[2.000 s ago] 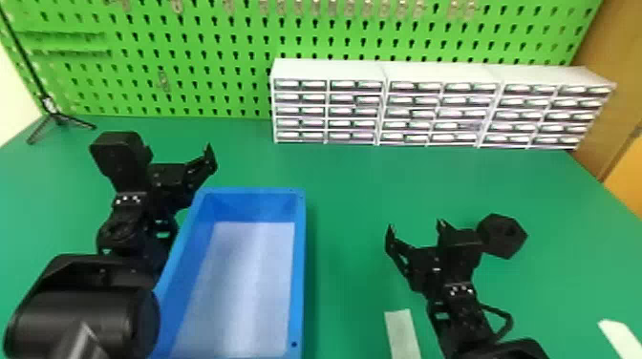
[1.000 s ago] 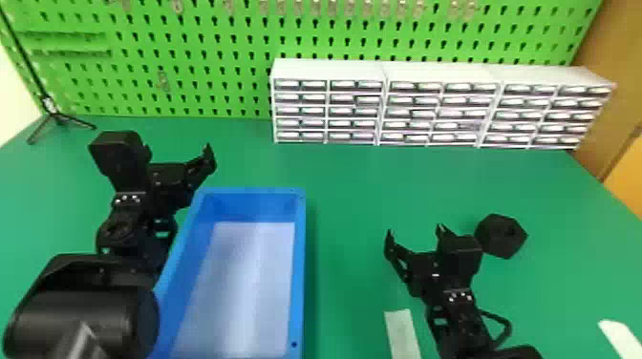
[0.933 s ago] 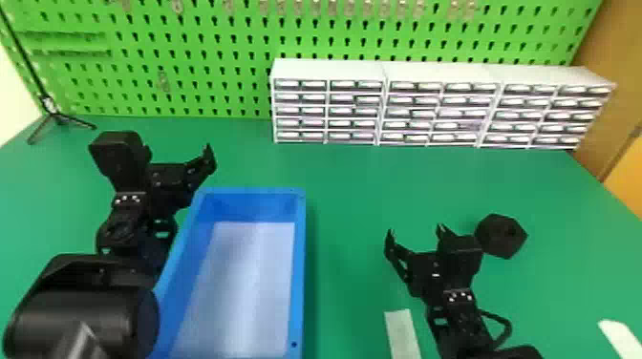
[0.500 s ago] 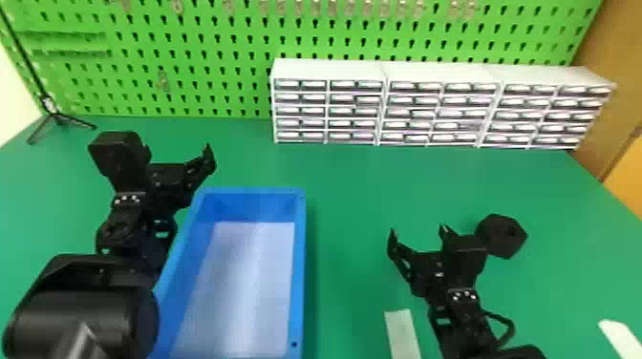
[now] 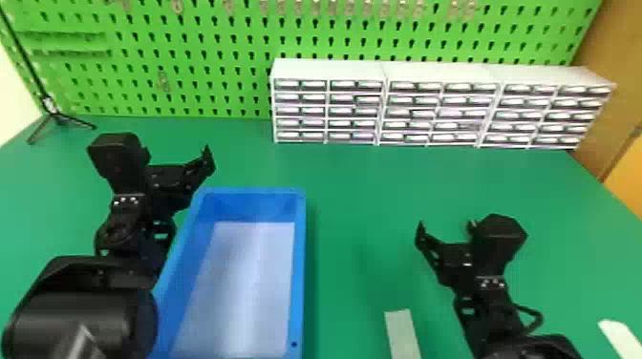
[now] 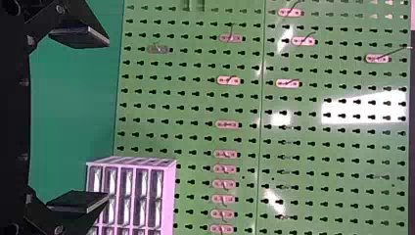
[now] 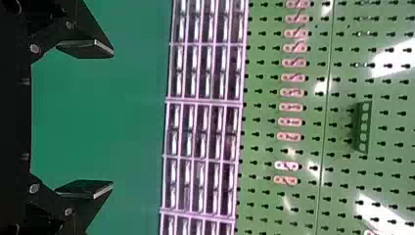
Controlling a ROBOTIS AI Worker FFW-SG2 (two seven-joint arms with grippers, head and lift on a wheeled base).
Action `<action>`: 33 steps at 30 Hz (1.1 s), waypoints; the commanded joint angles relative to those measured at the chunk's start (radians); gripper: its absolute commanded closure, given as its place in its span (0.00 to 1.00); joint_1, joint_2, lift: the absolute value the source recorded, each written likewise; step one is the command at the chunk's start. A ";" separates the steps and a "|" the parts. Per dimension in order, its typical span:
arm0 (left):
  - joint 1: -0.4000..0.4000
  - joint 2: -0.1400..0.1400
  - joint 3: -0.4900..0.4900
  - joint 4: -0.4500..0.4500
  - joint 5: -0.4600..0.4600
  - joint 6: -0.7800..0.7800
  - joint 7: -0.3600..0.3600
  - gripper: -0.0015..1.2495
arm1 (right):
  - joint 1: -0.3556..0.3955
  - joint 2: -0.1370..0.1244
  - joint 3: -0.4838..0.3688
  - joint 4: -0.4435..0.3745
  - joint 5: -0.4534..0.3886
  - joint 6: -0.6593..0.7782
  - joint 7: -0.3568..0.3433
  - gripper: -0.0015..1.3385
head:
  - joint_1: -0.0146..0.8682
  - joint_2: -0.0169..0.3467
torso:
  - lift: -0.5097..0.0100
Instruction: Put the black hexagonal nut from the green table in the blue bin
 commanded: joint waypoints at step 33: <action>-0.002 0.000 0.004 0.000 -0.011 0.000 0.000 0.14 | -0.095 -0.177 -0.254 -0.212 -0.047 0.783 0.313 0.25 | 0.79 0.12 | 0.80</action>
